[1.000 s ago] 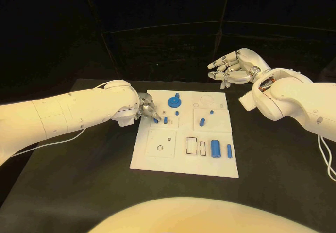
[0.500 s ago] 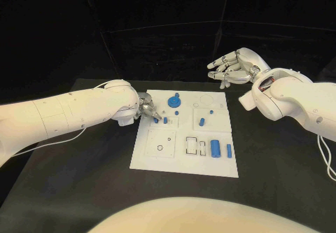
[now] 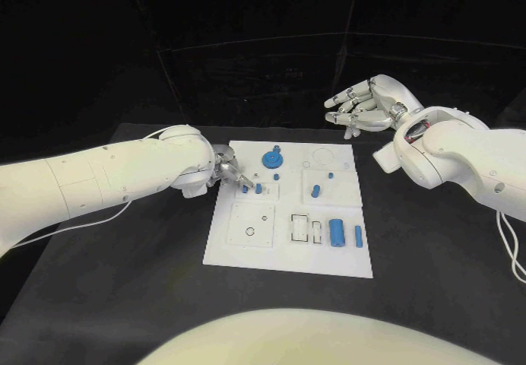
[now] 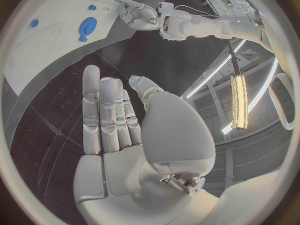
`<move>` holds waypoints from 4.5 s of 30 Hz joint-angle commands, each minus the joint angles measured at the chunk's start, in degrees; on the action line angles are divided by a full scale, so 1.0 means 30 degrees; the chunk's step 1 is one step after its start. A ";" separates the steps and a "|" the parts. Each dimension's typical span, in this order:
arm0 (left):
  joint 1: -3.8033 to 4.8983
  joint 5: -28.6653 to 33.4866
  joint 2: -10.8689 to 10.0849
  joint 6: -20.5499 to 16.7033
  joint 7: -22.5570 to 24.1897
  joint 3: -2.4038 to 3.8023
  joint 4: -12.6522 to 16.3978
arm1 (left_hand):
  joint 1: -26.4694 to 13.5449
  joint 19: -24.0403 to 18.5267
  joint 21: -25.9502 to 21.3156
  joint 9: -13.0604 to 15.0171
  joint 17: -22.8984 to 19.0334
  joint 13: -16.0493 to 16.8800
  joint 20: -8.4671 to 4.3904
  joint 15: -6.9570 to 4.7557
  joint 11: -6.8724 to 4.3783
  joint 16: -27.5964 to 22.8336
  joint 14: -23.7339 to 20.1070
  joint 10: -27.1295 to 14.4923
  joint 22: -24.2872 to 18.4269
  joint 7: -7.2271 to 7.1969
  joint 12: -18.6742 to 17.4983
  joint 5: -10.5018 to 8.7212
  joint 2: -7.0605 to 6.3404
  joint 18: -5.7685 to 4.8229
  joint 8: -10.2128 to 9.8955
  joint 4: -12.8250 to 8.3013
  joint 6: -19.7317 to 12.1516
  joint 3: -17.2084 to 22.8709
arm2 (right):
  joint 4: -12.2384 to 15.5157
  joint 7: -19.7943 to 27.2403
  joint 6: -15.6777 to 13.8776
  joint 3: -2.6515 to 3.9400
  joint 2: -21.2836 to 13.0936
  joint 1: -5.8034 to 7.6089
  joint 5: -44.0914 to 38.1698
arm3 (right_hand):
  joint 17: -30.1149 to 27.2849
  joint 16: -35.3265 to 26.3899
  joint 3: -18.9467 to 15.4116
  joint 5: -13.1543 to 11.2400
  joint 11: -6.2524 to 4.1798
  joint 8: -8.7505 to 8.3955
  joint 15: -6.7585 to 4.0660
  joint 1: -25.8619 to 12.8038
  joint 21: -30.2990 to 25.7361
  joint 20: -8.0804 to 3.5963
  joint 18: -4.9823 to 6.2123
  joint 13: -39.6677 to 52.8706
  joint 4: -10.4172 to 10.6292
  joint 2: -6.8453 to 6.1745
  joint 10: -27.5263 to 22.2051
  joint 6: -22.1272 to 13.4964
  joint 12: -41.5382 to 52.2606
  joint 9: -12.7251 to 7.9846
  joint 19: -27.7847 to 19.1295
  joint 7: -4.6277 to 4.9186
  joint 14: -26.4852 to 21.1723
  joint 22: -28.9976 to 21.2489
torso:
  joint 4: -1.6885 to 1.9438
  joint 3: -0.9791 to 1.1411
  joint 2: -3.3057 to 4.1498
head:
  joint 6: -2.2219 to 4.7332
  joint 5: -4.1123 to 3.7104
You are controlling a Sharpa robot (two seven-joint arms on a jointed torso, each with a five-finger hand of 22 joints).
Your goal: Assemble the parts on the task board
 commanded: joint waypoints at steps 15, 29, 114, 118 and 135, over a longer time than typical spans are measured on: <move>0.0104 0.4885 -0.0615 -0.4834 0.7447 0.0039 0.0114 | 0.3389 -0.4889 -0.8885 -0.2203 -0.4372 -0.5086 0.1395 0.1508 0.1791 -0.5916 -0.1615 -0.5822 -0.9581 0.1902 -0.4794 0.0135 0.1063 0.1518 -0.2585 0.0269 -0.3169 -0.2508 | -0.0066 0.0108 0.0088 0.0013 0.0010 0.0038 0.0055 | 0.0021 -0.0088 0.0081 0.0038 0.0019 -0.0077 -0.0009 -0.0100 -0.0144 0.0008 0.0091 -0.0033 0.0083 -0.0133 -0.0111 -0.0137 -0.0009 -0.0002 0.0085 0.0015 -0.0124 -0.0038 | -0.0013 0.0017 0.0004 | 0.0136 -0.0037; 0.0089 -0.2996 0.1426 -0.6808 1.2281 -0.0289 -0.1595 | 0.7923 -0.5423 -1.2845 -0.5157 -1.3000 -0.9090 0.2046 0.2178 0.2568 -1.2994 -0.5827 -0.8080 -1.2381 0.2448 -0.8450 0.0112 0.0247 0.1608 -0.5126 -0.2408 -0.2129 -0.1232 | -0.0182 0.0057 0.0148 0.0010 0.0102 0.0038 0.0055 | 0.0020 -0.0096 0.0086 0.0044 0.0017 -0.0076 -0.0007 -0.0112 -0.0150 0.0010 0.0091 -0.0039 0.0095 -0.0133 -0.0113 -0.0139 -0.0004 -0.0002 0.0087 0.0014 -0.0125 -0.0042 | -0.0054 0.0023 0.0019 | 0.0517 -0.0281; -0.0192 -0.9492 0.5022 -0.2449 1.0939 -0.0869 -0.5102 | 0.8311 -0.0524 -0.4163 -0.6618 -0.2871 -1.2666 0.1347 0.1461 0.1864 -0.3267 0.0345 -0.3590 -0.3936 0.1731 -1.3330 0.0066 0.0677 0.0541 -0.9779 -0.3997 0.2943 0.2790 | -0.0306 0.0117 0.0275 0.0009 0.0534 0.0035 0.0055 | 0.0093 -0.0070 0.0184 0.0078 0.0002 -0.0057 -0.0020 -0.0044 -0.0180 0.0006 0.0099 -0.0070 0.0077 -0.0111 -0.0122 -0.0123 0.0030 0.0007 0.0113 0.0005 -0.0106 -0.0058 | 0.0008 0.0008 -0.0005 | 0.0521 -0.0552; -0.0214 -0.9484 0.4990 -0.3110 1.1419 -0.0866 -0.4989 | 0.8162 -0.0429 -0.3794 -0.6540 -0.2873 -1.2630 0.1295 0.1379 0.1747 -0.3226 0.0372 -0.3142 -0.3495 0.1641 -1.3359 0.0067 0.0807 0.0485 -0.9684 -0.3960 0.3400 0.2930 | -0.0300 0.0133 0.0274 0.0009 0.0542 0.0034 0.0055 | 0.0093 -0.0070 0.0184 0.0078 0.0002 -0.0057 -0.0020 -0.0044 -0.0180 0.0006 0.0099 -0.0070 0.0077 -0.0111 -0.0122 -0.0123 0.0030 0.0007 0.0113 0.0005 -0.0106 -0.0058 | 0.0013 0.0002 -0.0008 | 0.0539 -0.0558; -0.0225 -0.9111 0.3891 -0.5428 1.2015 -0.0047 -0.3850 | 0.8064 -0.0365 -0.3544 -0.6549 -0.2836 -1.2654 0.1233 0.1330 0.1725 -0.3164 0.0431 -0.2917 -0.3198 0.1667 -1.3610 0.0070 0.0755 0.0445 -0.9813 -0.4034 0.3545 0.3090 | -0.0343 0.0173 0.0259 0.0009 0.0511 0.0032 0.0055 | 0.0093 -0.0070 0.0184 0.0078 0.0002 -0.0057 -0.0020 -0.0044 -0.0180 0.0006 0.0099 -0.0070 0.0077 -0.0111 -0.0122 -0.0123 0.0030 0.0007 0.0113 0.0005 -0.0106 -0.0058 | 0.0028 -0.0011 -0.0001 | 0.0707 -0.0575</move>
